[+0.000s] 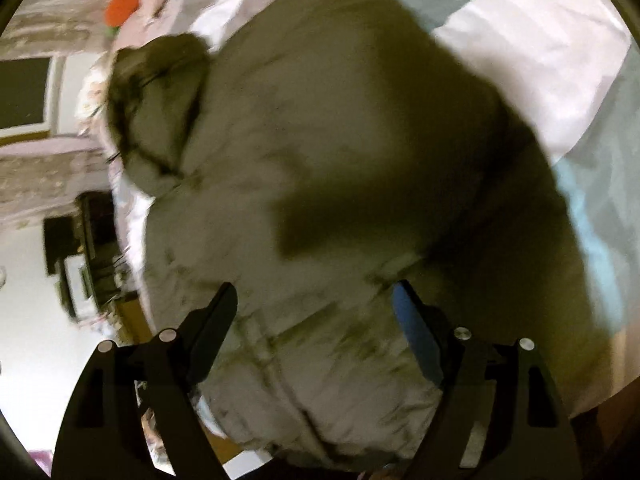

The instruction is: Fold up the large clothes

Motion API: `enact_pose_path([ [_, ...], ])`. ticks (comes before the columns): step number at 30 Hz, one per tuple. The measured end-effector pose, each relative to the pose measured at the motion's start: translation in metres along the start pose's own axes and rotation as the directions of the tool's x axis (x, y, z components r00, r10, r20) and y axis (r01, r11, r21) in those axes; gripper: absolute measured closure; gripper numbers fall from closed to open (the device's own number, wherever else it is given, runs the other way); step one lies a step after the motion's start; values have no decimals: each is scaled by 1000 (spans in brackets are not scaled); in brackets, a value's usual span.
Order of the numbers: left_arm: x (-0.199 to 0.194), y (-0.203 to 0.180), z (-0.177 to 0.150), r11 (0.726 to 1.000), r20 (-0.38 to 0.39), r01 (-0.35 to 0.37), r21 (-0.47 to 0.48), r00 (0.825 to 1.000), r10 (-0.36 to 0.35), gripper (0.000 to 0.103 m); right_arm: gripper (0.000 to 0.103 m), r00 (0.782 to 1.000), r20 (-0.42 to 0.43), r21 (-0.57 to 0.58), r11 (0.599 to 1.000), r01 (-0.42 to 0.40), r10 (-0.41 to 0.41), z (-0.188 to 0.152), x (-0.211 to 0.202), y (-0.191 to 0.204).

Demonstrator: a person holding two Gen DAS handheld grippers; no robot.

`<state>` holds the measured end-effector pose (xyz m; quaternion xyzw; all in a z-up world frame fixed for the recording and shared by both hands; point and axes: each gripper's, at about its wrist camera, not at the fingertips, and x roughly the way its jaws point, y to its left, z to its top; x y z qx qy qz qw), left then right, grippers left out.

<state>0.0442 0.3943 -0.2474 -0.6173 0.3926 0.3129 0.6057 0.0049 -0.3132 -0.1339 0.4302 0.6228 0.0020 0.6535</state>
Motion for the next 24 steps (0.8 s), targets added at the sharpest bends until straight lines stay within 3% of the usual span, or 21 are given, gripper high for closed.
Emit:
enact_pose_path([
  [2,5,2,5,1000,4,18,-5,1000,-18,27,22,1000,5,-53,999,4,-4,-12,2,15],
  [3,3,0,6,1000,19,20,17,1000,-21,69,22,1000,7,-73,997,8,-7,-16,3,20],
  [4,1,-4,5,998,30,36,56,999,-38,87,22,1000,4,-98,995,12,-12,-20,7,27],
  [6,-1,-13,3,992,56,61,107,996,-67,95,22,1000,-13,-127,992,16,-18,-24,13,34],
  [9,-25,-41,-11,974,134,74,214,985,-104,97,22,999,-35,-134,991,16,-21,-27,20,37],
  [11,-47,-78,-34,925,188,80,372,969,-159,97,22,999,-35,-132,991,21,-26,-26,21,36],
  [13,-68,-112,-67,834,176,123,538,951,-254,97,22,999,-28,-128,991,27,-31,-25,21,35],
  [15,-82,-144,-119,677,60,209,706,935,-350,97,22,999,-21,-125,992,34,-36,-23,20,35],
  [16,-83,-159,-156,571,-11,229,789,933,-358,96,22,999,-16,-125,991,39,-41,-23,21,36],
  [17,-82,-166,-182,499,-49,226,837,938,-342,96,22,999,-13,-126,991,46,-48,-23,21,36],
  [18,-76,-174,-223,383,-86,198,902,953,-290,96,22,999,-11,-126,991,51,-53,-22,21,35],
  [19,-71,-176,-250,296,-96,169,940,965,-246,96,22,998,-11,-124,991,55,-57,-22,22,34],
  [22,-41,-162,-355,-78,-104,97,992,990,-92,90,22,998,-11,-114,992,63,-65,-20,24,31],
  [23,-28,-148,-389,-223,-74,67,973,997,-25,86,22,998,-7,-112,991,67,-68,-19,24,30],
  [24,-17,-132,-415,-345,-33,37,938,999,19,85,22,997,2,-112,991,75,-75,-17,23,29],
])
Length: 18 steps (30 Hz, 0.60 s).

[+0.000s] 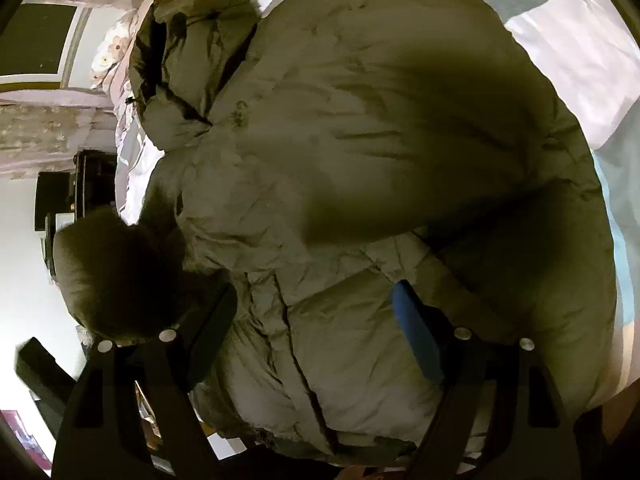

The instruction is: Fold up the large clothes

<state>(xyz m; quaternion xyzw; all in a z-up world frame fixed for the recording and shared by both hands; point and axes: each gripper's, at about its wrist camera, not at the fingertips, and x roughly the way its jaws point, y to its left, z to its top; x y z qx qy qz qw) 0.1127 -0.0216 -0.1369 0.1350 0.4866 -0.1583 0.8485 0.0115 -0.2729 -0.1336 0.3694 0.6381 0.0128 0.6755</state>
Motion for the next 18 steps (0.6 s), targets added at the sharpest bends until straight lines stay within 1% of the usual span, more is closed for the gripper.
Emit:
enact_pose_path([
  [1,10,-28,-10,991,-34,-35,127,999,40,84,22,1000,7,1,1000,7,-7,1,-1,-2],
  [2,16,-53,-21,966,-48,-69,248,995,83,81,22,1000,15,5,1000,12,-12,3,-2,-3],
  [3,20,-71,-33,937,-48,-93,338,992,115,77,22,1000,19,11,1000,11,-11,4,-3,-5],
  [4,25,-89,-47,885,-35,-128,447,986,160,71,22,1000,25,19,1000,7,-7,5,-5,-7],
  [5,28,-99,-56,850,-22,-152,503,982,189,62,22,1000,31,26,1000,3,-4,6,-6,-8],
  [6,33,-107,-66,808,-7,-186,559,973,229,58,22,999,38,31,1000,0,-1,7,-8,-9],
  [7,38,-115,-74,761,18,-229,607,961,274,56,22,999,53,35,999,-14,12,7,-10,-9],
  [8,45,-120,-84,700,49,-278,658,943,328,56,22,997,71,30,998,-46,44,7,-14,-6],
  [10,56,-126,-94,624,72,-313,716,922,380,56,22,987,91,-17,992,-128,129,7,-21,5],
  [11,61,-129,-100,593,80,-319,739,916,393,56,22,977,98,-63,981,-183,188,6,-26,15],
  [12,63,-132,-105,571,90,-326,754,911,402,56,15,965,91,-119,964,-236,248,3,-30,27],
  [13,64,-134,-108,542,108,-341,768,903,415,56,12,951,74,-180,942,-285,302,-1,-33,41],
  [14,65,-139,-111,504,135,-362,784,892,431,56,10,940,55,-242,918,-315,337,-6,-35,56],
  [15,66,-139,-110,472,160,-380,796,883,441,56,10,936,32,-316,892,-323,350,-15,-36,74],
  [16,69,-142,-112,443,183,-396,804,874,450,56,9,937,8,-368,872,-321,348,-22,-36,89],
  [17,71,-148,-113,408,208,-411,815,866,455,56,8,941,-31,-433,844,-317,337,-31,-33,108],
  [18,73,-152,-113,384,225,-419,823,861,456,56,8,946,-51,-476,825,-306,321,-36,-31,122],
])
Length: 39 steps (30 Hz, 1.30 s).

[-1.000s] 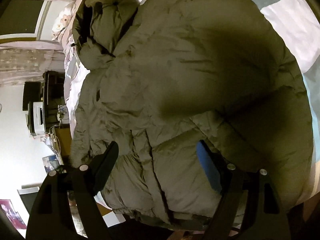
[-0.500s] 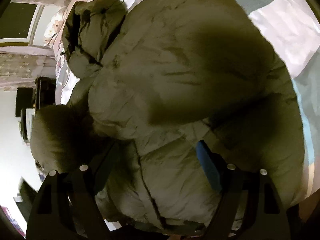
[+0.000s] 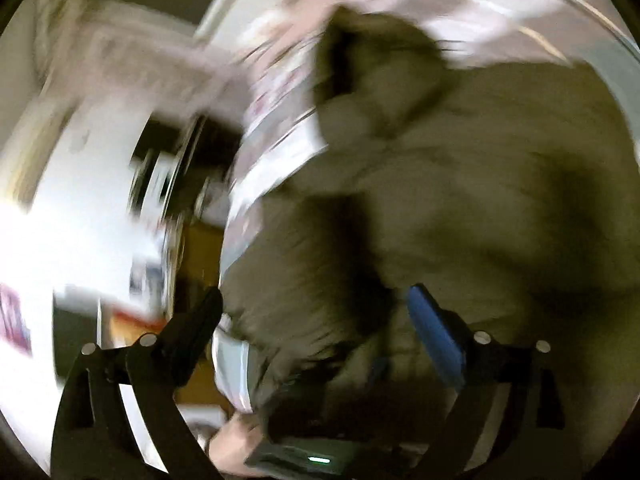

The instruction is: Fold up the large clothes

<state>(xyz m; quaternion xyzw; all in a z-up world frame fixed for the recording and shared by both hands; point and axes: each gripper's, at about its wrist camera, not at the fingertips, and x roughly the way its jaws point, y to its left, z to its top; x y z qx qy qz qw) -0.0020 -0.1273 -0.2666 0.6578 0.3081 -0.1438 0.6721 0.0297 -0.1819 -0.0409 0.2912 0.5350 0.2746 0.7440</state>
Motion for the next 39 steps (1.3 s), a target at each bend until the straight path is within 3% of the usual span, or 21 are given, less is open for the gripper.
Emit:
enact_pose_path([
  [3,-2,-11,10,997,26,-51,66,998,49,57,8,991,-48,-122,985,118,-125,15,23,40],
  [6,3,-17,14,992,24,-75,106,997,72,58,5,981,-114,-132,981,142,-157,24,53,65],
  [10,5,-13,15,991,25,-83,109,996,81,58,5,935,-173,-172,944,280,-309,23,103,70],
  [11,5,-13,15,990,29,-85,110,996,83,58,20,931,-206,-165,949,269,-300,22,116,66],
  [12,6,-14,14,990,30,-85,111,996,82,58,58,926,-235,-141,953,270,-297,21,126,60],
  [14,4,-15,10,991,30,-74,112,997,71,58,97,924,-263,-107,960,259,-278,19,130,49],
  [18,-3,-13,2,993,48,-52,108,998,47,53,100,929,-151,-90,941,327,-337,28,101,37],
  [20,-15,-2,-3,997,70,-33,64,997,29,43,100,927,-87,-30,931,363,-365,37,75,18],
  [22,-25,16,-8,999,101,-34,-4,994,34,37,100,888,-21,18,888,460,-460,46,47,-9],
  [24,-34,45,-14,993,122,24,-117,992,-10,35,99,825,15,86,822,562,-566,53,24,-41],
  [25,-36,63,-18,978,130,77,-194,990,-52,34,95,797,-4,136,789,599,-604,55,14,-63],
  [26,-36,75,-22,963,134,110,-245,988,-79,32,74,780,-38,179,764,620,-624,55,6,-82],
  [27,-32,91,-28,934,136,157,-321,984,-119,31,41,772,-67,234,743,628,-632,53,-2,-98],
  [28,-28,101,-32,912,134,185,-367,980,-145,29,28,779,-67,279,738,615,-624,51,-11,-108],
  [30,-10,127,-46,815,122,267,-514,963,-239,29,22,812,-48,342,754,561,-582,46,-29,-121],
  [32,18,146,-62,679,115,333,-654,931,-346,29,14,842,-53,342,782,521,-538,42,-34,-123],
  [35,55,148,-84,547,74,342,-764,889,-453,29,10,867,-108,314,811,494,-487,37,-34,-129],
  [37,76,140,-93,516,31,326,-792,865,-500,29,10,885,-174,292,835,465,-432,38,-17,-132],
  [39,97,125,-104,506,-29,286,-814,849,-528,27,10,876,-249,257,844,471,-413,36,4,-130],
])
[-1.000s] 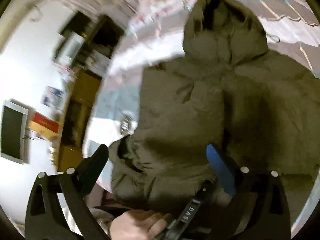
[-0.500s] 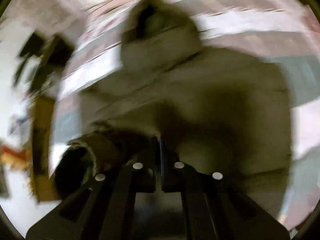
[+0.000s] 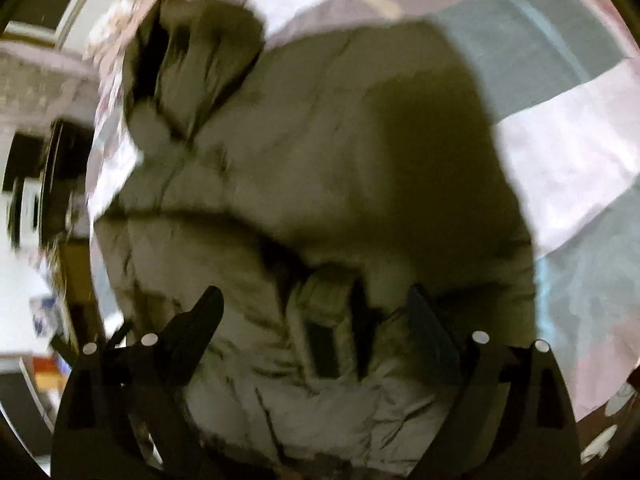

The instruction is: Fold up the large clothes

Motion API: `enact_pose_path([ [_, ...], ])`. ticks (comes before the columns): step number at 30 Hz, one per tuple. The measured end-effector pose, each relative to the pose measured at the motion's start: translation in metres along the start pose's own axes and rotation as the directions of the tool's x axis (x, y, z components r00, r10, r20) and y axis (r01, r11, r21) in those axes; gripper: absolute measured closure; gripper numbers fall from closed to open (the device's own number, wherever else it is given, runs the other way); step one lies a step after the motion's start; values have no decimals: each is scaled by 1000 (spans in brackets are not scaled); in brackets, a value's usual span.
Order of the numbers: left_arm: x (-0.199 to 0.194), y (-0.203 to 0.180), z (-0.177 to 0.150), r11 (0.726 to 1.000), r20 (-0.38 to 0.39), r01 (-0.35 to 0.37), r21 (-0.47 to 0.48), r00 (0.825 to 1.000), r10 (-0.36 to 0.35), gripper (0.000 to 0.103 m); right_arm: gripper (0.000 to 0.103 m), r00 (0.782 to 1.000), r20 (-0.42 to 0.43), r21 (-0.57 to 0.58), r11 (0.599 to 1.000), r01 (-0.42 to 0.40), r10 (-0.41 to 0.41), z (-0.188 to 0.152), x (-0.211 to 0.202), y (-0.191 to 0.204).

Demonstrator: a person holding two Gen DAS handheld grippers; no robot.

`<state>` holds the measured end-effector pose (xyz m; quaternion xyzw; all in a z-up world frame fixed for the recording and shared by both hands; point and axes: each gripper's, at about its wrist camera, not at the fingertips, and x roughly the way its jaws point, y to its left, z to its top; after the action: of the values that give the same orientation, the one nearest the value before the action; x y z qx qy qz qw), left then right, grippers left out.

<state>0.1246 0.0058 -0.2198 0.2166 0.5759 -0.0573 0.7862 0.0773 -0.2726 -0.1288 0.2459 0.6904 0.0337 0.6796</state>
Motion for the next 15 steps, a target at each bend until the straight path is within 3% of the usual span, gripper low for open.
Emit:
enact_pose_path([
  [5,41,40,-7,986,-108,-71,-151,993,55,21,10,998,-52,-61,998,32,-36,-10,21,23],
  [10,47,75,-15,947,-163,-89,-308,986,39,19,10,994,-106,-77,996,-46,37,-19,37,35],
  [12,33,77,-16,944,-139,-74,-322,990,30,19,10,996,-79,-75,996,-41,35,-19,32,38],
  [15,-2,85,-6,940,-46,-51,-339,998,38,19,10,993,94,-125,990,-64,76,-23,1,54],
])
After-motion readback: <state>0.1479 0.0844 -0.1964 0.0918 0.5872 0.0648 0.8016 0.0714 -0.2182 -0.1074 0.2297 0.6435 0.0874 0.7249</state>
